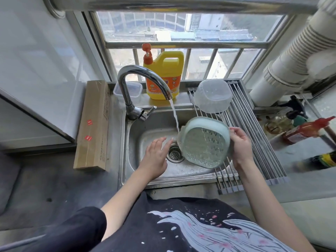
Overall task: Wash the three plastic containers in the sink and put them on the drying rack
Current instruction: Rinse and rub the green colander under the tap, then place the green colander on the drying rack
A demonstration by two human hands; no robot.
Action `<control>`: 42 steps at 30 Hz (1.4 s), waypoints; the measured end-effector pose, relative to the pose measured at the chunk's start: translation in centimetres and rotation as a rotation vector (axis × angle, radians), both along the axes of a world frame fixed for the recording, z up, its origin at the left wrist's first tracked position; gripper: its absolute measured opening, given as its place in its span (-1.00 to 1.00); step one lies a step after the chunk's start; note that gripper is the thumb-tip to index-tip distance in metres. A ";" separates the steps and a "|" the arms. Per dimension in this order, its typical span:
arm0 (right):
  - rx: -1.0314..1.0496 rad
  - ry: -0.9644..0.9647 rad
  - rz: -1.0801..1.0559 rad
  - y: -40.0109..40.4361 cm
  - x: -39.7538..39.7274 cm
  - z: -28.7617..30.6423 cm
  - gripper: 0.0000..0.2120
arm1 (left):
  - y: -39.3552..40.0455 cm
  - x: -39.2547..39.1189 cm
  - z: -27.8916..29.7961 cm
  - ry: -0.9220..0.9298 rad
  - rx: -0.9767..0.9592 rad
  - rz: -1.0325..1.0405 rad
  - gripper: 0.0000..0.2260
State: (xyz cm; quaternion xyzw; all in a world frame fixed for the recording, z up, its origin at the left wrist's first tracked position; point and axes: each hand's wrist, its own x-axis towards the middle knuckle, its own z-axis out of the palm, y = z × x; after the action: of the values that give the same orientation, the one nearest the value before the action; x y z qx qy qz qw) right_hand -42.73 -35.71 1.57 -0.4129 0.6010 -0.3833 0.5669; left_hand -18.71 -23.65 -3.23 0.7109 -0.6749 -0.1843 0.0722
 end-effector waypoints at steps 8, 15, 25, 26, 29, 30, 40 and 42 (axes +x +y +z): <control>0.585 -0.098 -0.251 -2.4 -1.3 -2.5 -0.73 | -4.6 -3.6 3.2 1.193 0.440 0.554 -0.55; 0.541 0.047 -0.045 -4.7 -2.0 -2.6 -0.72 | -9.8 -5.3 4.0 1.427 0.603 0.614 -0.62; 0.133 0.171 0.275 -10.5 -2.1 -2.4 -0.53 | -15.1 -8.5 0.4 1.124 0.396 0.606 -0.19; 0.102 0.214 0.239 -10.9 -1.9 -2.5 -0.54 | -15.3 -8.9 -0.3 1.054 0.363 0.587 -0.16; -0.010 0.301 0.204 -11.6 -1.4 -3.0 -0.64 | -16.1 -9.5 -0.8 0.946 0.299 0.562 -0.27; -0.022 0.314 0.211 -11.7 -1.3 -3.2 -0.64 | -16.2 -9.5 -0.5 0.913 0.270 0.541 -0.34; -0.050 0.640 0.142 -11.0 -0.3 -5.3 -0.49 | -16.9 -10.1 -0.1 0.947 0.341 0.458 -0.39; -0.092 0.702 0.056 -11.2 -0.4 -5.3 -0.55 | -16.8 -10.2 0.3 1.057 0.409 0.451 -0.40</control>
State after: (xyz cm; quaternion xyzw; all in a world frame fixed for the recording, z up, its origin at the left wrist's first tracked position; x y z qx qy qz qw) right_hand -43.10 -46.94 -3.72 -0.5610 0.7296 -0.2290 0.3170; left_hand -28.91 -40.45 -2.93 0.6481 -0.3313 -0.6181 0.2969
